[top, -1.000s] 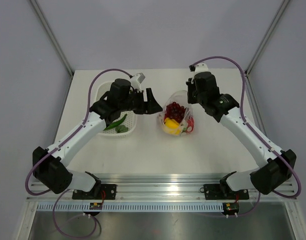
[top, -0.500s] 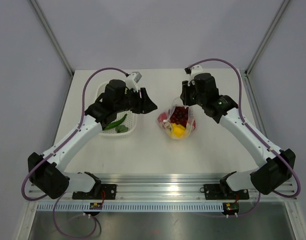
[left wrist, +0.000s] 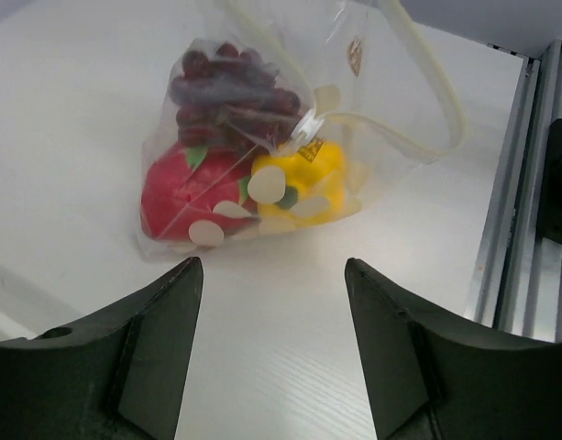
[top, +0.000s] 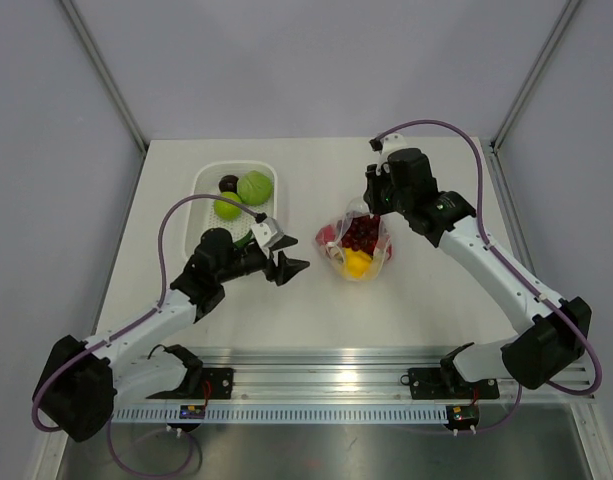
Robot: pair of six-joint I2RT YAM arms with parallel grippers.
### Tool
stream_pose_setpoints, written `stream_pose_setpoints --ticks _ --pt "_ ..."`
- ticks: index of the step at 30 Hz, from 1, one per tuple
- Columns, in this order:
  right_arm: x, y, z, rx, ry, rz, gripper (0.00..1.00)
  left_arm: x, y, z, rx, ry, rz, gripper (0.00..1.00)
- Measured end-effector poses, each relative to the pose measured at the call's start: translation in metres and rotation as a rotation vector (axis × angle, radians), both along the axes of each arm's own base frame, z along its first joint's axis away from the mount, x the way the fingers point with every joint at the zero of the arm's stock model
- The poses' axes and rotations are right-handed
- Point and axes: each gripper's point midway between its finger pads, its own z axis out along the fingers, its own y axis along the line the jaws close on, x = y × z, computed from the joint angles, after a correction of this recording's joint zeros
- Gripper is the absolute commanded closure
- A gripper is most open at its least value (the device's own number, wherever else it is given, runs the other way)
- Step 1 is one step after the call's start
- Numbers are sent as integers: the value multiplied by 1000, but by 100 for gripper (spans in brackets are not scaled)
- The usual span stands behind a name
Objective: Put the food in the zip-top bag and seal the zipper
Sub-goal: Adjust the zipper food storage bag at the center of the board.
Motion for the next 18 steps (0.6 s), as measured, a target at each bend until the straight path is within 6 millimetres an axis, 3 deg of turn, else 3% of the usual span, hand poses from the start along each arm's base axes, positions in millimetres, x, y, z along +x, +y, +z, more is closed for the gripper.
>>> stream_pose_setpoints --ticks 4,7,11,18 --pt "0 2 -3 4 11 7 79 3 -15 15 -25 -146 -75 42" --pt "0 5 -6 8 22 17 80 10 -27 13 -30 -187 -117 46" --pt "-1 5 -8 6 27 18 79 11 -40 5 -5 -209 -172 47" --pt "-2 4 -10 1 38 19 80 1 -65 22 -4 -305 -263 50"
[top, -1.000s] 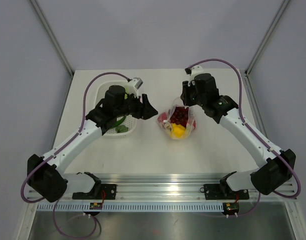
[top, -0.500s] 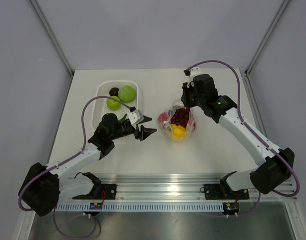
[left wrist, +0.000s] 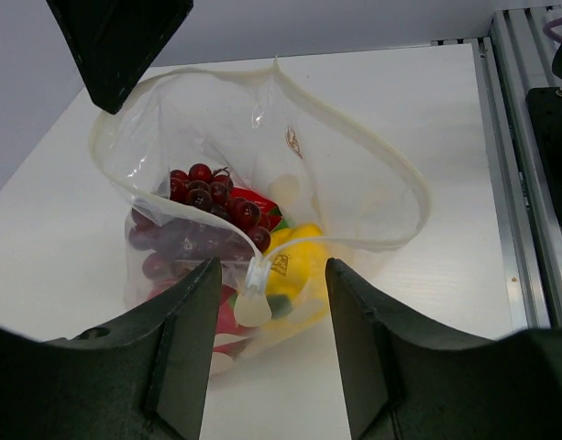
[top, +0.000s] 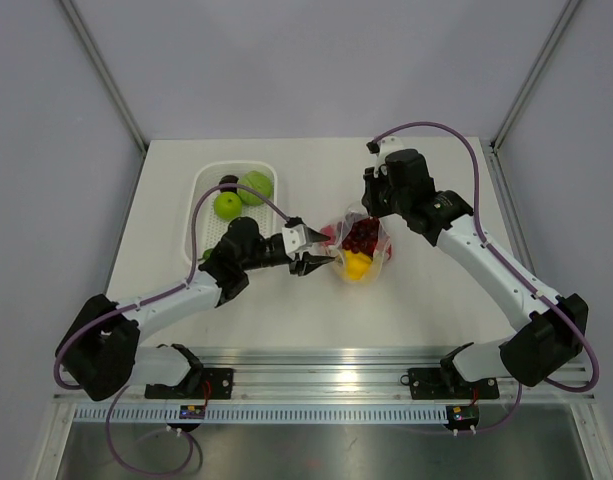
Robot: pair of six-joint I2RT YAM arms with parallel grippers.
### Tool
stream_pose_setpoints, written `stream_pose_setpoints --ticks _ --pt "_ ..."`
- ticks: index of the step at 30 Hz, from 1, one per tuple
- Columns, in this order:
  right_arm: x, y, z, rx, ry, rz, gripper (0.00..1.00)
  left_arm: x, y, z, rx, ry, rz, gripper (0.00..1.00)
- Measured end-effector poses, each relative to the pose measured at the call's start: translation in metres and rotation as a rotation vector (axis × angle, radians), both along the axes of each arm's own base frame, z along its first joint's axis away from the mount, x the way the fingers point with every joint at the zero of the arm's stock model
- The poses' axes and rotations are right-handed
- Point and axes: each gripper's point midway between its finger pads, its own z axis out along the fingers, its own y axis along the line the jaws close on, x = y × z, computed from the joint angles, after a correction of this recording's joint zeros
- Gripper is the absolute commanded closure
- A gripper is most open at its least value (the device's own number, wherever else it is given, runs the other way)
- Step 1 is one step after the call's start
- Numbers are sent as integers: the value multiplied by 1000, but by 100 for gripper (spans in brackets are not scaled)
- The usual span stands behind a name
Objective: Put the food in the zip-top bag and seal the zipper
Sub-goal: Adjust the zipper food storage bag at the center of the board.
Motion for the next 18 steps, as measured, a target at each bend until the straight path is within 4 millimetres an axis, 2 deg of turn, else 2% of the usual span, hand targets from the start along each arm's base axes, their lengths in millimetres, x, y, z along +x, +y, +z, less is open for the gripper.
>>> stream_pose_setpoints --ticks 4,11,18 --pt "-2 2 -1 4 9 12 80 2 -7 -1 16 -12 -20 53" --pt "-3 3 -2 8 14 20 80 4 -7 -6 25 -21 -12 44" --pt "-3 4 0 10 12 22 81 -2 -1 -28 45 2 -7 43"
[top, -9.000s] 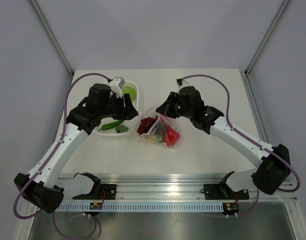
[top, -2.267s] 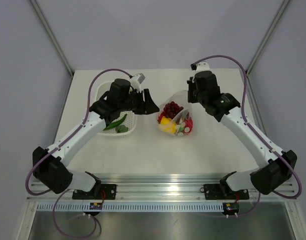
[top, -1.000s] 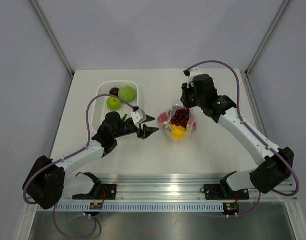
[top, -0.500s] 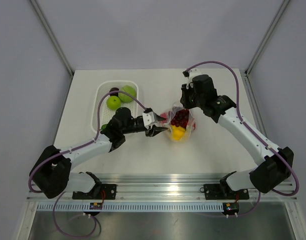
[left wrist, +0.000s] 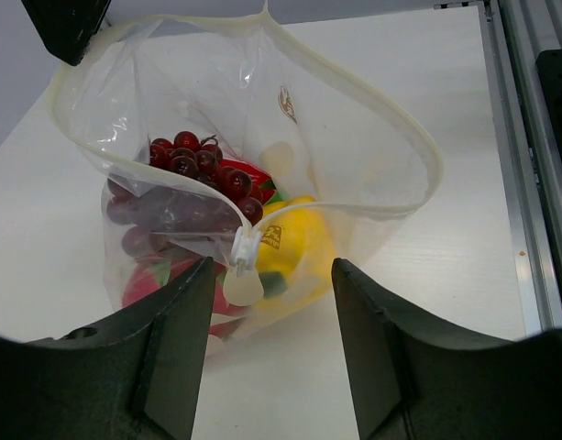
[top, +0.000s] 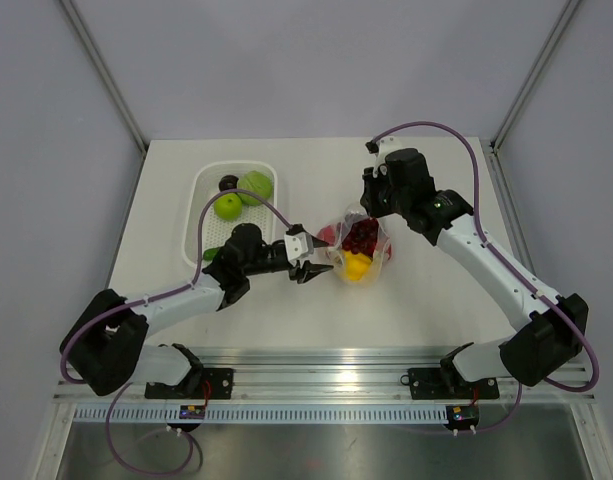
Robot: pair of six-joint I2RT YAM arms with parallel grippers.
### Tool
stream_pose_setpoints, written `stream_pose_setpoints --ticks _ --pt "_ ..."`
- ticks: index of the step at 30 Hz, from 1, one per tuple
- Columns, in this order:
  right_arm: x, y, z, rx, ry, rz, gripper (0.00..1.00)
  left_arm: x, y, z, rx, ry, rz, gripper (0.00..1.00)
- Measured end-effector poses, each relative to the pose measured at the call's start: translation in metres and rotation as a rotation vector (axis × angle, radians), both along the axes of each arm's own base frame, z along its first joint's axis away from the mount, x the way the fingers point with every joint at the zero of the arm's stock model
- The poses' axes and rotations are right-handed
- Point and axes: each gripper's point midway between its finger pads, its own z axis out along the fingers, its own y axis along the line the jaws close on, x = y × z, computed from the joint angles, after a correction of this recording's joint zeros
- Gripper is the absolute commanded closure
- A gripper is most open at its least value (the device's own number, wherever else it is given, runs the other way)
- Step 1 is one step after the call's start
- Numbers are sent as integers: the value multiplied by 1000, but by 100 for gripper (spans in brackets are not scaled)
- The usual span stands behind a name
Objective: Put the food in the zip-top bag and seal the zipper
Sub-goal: Adjust the zipper food storage bag at the center of the board, then zip the zipper food storage bag at the center of the board.
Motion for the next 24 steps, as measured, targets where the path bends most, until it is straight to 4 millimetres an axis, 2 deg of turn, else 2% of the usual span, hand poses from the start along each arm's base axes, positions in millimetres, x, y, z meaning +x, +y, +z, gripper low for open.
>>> stream_pose_setpoints --ticks 4,13,17,18,20,24 --pt "0 1 2 5 -1 6 82 2 -2 1 -23 0 -2 44" --pt "-1 3 2 12 2 13 82 14 -15 -18 -33 78 1 50" --pt "-1 3 2 12 2 13 82 16 -17 -7 -77 63 5 56" --pt "-1 3 2 12 2 12 82 17 -18 -4 -87 61 5 63" --pt "-1 3 2 12 2 12 82 17 -19 -2 -99 62 5 68" --pt "-1 3 2 12 2 12 83 17 -19 -2 -101 68 5 61"
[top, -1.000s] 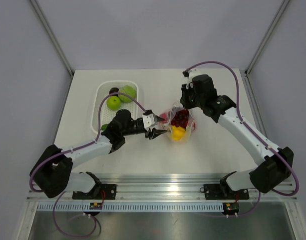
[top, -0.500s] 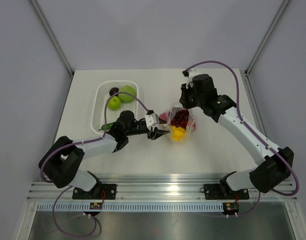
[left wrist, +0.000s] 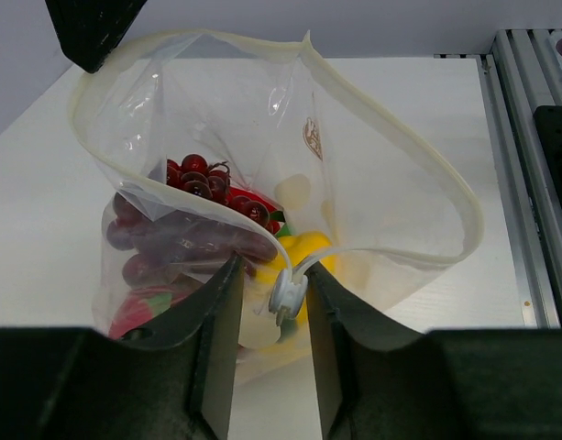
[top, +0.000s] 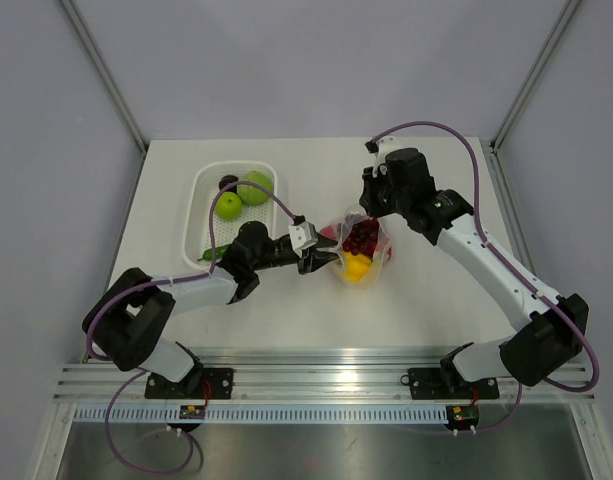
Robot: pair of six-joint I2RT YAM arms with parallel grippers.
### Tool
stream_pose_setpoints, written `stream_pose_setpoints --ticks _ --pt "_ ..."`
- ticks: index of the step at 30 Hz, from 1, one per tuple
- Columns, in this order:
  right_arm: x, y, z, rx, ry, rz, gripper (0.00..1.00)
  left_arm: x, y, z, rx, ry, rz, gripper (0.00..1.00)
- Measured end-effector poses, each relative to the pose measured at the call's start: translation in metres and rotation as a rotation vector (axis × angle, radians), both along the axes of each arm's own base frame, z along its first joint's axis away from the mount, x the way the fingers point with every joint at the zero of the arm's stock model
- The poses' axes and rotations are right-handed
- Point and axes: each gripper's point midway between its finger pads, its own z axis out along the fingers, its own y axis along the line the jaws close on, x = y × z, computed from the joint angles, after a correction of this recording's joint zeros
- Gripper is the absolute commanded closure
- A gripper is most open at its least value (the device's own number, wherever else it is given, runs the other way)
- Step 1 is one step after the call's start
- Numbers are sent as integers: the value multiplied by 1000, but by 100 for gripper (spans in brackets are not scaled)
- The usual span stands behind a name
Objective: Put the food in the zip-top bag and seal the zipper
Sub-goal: Zip the zipper food storage bag at the center of the board.
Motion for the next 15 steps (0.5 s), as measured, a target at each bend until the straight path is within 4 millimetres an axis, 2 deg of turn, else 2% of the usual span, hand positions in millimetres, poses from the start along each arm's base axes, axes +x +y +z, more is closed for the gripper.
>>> stream_pose_setpoints --ticks 4,6,15 --pt "0 0 0 0 0 0 83 0 0 -1 2 8 0 49" --pt "1 -1 1 2 -2 -2 83 0 0 0 -5 8 4 46" --pt "2 -2 2 5 -2 -7 83 0 0 -7 -12 28 11 48"
